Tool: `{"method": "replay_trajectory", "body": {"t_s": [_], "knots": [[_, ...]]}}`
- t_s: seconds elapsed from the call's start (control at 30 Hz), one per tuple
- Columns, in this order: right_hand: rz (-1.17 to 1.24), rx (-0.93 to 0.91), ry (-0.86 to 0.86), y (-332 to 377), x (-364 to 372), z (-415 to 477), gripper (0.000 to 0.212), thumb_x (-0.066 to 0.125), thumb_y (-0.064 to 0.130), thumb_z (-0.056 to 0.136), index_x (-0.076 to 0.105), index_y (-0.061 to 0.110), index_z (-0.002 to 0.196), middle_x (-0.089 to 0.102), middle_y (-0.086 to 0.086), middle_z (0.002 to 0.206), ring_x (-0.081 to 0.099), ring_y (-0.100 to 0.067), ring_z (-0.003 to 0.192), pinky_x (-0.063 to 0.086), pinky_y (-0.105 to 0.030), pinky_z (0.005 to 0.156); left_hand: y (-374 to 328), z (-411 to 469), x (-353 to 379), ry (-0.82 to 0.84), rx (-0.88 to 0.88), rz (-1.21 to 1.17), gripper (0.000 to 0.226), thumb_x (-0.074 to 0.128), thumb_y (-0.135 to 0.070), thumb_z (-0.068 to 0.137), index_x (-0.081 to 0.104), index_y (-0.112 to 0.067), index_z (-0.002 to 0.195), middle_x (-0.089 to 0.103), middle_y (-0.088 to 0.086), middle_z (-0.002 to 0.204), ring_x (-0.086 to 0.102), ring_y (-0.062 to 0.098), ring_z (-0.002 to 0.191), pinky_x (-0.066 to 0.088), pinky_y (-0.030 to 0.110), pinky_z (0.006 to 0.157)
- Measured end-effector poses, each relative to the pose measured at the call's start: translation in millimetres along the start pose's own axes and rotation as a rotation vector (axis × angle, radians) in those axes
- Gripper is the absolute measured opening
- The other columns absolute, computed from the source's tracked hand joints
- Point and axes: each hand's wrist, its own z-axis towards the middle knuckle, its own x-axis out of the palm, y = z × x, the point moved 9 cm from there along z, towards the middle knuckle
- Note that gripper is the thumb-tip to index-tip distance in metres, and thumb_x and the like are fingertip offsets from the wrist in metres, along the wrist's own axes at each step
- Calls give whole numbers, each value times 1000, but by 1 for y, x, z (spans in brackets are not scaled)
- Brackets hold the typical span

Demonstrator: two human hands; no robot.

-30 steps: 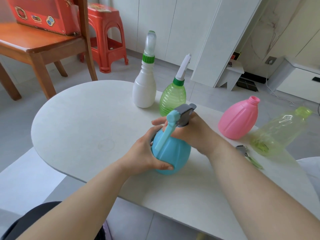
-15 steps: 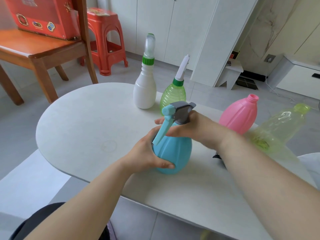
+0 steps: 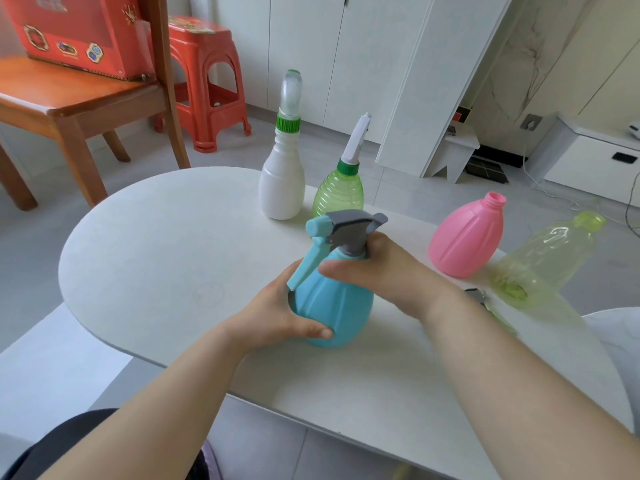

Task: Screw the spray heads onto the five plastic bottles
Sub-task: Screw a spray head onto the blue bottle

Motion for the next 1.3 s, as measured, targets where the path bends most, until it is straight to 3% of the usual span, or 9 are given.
{"method": "replay_trajectory", "body": {"t_s": [0.07,0.17,0.3,0.43,0.53,0.67,0.83,1.07,1.3], "knots": [[-10,-10,144,-2,-4,-4,29,62,11,78,59,18,106,64,-3,113,56,-15,111,41,-29,99,1,0,-2,-16,16,-22,92,80,-20,47,33,-38,124,53,-13,124,54,-6,109,45,10,83],[14,-58,134,-5,-23,-5,36,63,3,77,57,29,101,63,11,102,57,2,99,43,-13,90,2,1,-10,-101,18,-2,84,79,-33,45,33,-49,113,43,-27,120,47,-12,110,40,6,87],[60,-96,-258,-5,-70,-6,28,73,11,68,65,11,94,68,-6,99,62,-11,89,47,-20,85,7,-1,-11,-176,20,59,78,80,-32,61,30,-44,118,44,-14,127,44,1,118,34,10,92],[71,-102,-732,-6,-124,-13,20,75,24,67,58,20,79,59,15,75,55,5,64,38,2,54,4,-2,-4,-199,52,397,64,69,-27,76,33,-34,128,40,-13,131,38,2,122,23,5,94],[-47,20,-880,-17,-143,-7,25,72,37,68,53,23,78,51,15,69,52,-13,72,37,-14,53,3,1,2,-216,60,708,65,61,-40,79,31,-27,134,39,-7,140,34,9,129,17,11,98],[-95,119,-933,-34,-150,11,32,70,40,70,41,25,66,42,15,66,48,-20,79,35,-29,69,12,4,5,-251,47,936,71,50,-54,80,20,-28,138,31,-9,146,20,9,137,5,21,110],[-208,144,-975,-36,-150,32,38,66,43,72,57,15,97,53,1,87,50,-22,84,33,-30,69,19,8,7,-217,39,1031,63,41,-59,81,27,-30,135,25,-9,149,10,8,140,-1,26,112],[-278,205,-998,-51,-153,47,49,64,46,71,56,11,104,64,-12,111,56,-34,105,37,-32,72,21,9,9,-200,34,1041,60,37,-60,82,27,-33,134,21,-9,150,7,8,140,-4,26,112],[-287,237,-818,-56,-152,56,58,61,53,72,51,15,114,59,-8,119,53,-31,110,38,-33,77,20,11,7,-211,37,1031,59,39,-60,81,30,-33,133,24,-8,149,9,8,139,-3,25,110]]}}
